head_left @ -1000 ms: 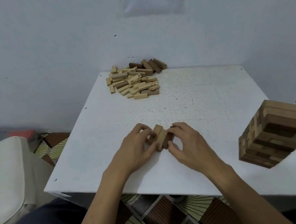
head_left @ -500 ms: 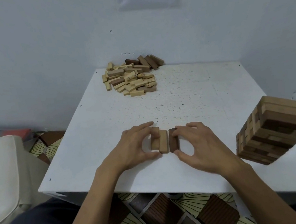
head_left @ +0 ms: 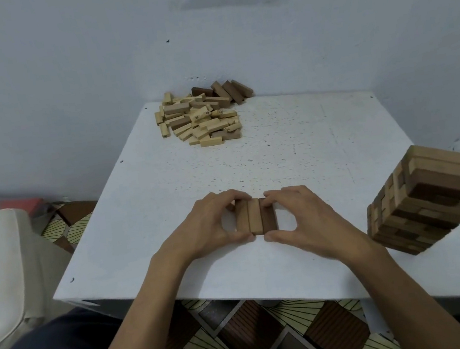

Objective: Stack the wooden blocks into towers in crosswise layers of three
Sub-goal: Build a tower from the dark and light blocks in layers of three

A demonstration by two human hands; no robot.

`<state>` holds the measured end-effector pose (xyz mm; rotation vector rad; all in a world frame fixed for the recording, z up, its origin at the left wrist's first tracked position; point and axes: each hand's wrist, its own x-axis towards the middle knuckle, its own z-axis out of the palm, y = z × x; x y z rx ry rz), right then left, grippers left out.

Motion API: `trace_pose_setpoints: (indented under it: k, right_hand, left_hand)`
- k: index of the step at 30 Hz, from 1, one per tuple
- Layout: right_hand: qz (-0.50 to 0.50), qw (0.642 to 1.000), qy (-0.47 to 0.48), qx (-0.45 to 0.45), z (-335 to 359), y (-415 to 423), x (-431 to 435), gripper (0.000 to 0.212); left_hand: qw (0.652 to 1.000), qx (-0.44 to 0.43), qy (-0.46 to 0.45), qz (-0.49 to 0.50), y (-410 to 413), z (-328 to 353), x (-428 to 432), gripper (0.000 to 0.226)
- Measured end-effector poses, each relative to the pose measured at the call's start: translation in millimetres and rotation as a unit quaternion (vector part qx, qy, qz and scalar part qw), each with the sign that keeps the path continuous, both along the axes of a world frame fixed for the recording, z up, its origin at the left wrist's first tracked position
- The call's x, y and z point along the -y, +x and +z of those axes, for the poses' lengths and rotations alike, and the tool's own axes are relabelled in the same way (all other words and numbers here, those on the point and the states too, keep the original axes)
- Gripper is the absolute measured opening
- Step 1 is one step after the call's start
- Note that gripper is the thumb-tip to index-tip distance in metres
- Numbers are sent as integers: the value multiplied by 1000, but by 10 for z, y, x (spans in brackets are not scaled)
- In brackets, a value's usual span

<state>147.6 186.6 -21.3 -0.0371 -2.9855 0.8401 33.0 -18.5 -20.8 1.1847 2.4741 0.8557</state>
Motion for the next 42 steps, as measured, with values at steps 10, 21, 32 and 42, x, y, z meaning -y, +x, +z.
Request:
trace_pose_setpoints:
  k: [10, 21, 32, 42]
  right_hand:
    - [-1, 997, -75, 16, 3, -80, -8, 69]
    - [5, 996, -89, 8, -27, -113, 7, 71]
    - [5, 995, -97, 14, -28, -137, 17, 71]
    - [2, 995, -99, 15, 105, -81, 68, 77]
  left_hand:
    - [1000, -9, 5, -4, -6, -55, -1, 73]
    - [1000, 11, 8, -7, 8, -47, -2, 80]
    - [1000, 24, 9, -3, 35, -23, -22, 84]
    - [1000, 19, 8, 11, 93, 127, 17, 83]
